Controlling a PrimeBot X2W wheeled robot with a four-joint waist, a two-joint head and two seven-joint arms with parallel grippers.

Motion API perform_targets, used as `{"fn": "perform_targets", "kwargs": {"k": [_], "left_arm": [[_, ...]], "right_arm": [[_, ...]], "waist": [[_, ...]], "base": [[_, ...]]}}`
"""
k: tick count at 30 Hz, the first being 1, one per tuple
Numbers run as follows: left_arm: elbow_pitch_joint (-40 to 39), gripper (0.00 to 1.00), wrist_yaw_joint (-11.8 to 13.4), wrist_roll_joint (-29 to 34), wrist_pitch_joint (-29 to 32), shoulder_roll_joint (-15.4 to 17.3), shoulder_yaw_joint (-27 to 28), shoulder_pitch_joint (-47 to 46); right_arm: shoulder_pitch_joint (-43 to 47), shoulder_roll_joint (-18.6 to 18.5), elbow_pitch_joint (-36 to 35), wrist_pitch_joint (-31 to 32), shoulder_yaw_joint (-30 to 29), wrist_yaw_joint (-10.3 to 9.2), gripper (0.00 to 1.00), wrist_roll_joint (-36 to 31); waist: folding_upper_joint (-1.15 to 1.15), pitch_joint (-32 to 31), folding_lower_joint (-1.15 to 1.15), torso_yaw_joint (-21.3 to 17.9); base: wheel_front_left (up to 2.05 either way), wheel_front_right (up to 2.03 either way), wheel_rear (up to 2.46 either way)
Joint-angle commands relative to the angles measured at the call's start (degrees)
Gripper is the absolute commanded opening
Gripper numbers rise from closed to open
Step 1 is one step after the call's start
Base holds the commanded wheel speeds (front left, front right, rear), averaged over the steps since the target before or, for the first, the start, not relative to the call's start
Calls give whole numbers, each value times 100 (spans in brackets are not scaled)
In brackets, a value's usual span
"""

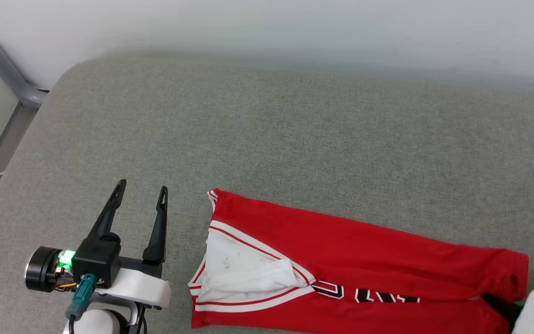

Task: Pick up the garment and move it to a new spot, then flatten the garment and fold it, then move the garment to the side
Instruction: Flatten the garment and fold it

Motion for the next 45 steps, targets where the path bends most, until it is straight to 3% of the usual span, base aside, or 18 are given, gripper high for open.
{"fn": "perform_targets", "kwargs": {"k": [1,7,11,25,35,39,45], "left_arm": [[12,100,-54,56,-24,-61,56,54],[47,100,-153,141,-24,-152,160,108],[61,100,-187,175,-24,-220,213,190],[122,100,-332,256,-20,-436,338,427],[149,100,-425,288,-19,-520,433,501],[150,100,-450,293,-19,-514,503,468],[154,100,-471,342,-20,-559,552,407]], "right_arm": [[98,-200,132,-111,-109,-19,0,-20],[49,-614,273,-417,-466,-17,0,-120],[56,-631,170,-437,-488,-15,0,-4],[640,14,-1753,486,176,-13,0,580],[549,857,-2431,1290,834,-12,0,900],[405,941,-2376,1190,1113,-13,0,1137],[96,946,-1696,287,1704,-12,0,1581]], "waist": [[0,-42,0,-13],[0,-175,0,-40],[0,-279,0,-58],[0,-767,0,52],[0,-813,0,330],[0,-783,0,441],[0,-728,0,623]], "base": [[0,0,0],[0,0,0],[0,0,0],[0,0,0],[0,0,0],[0,0,0],[0,0,0]]}}
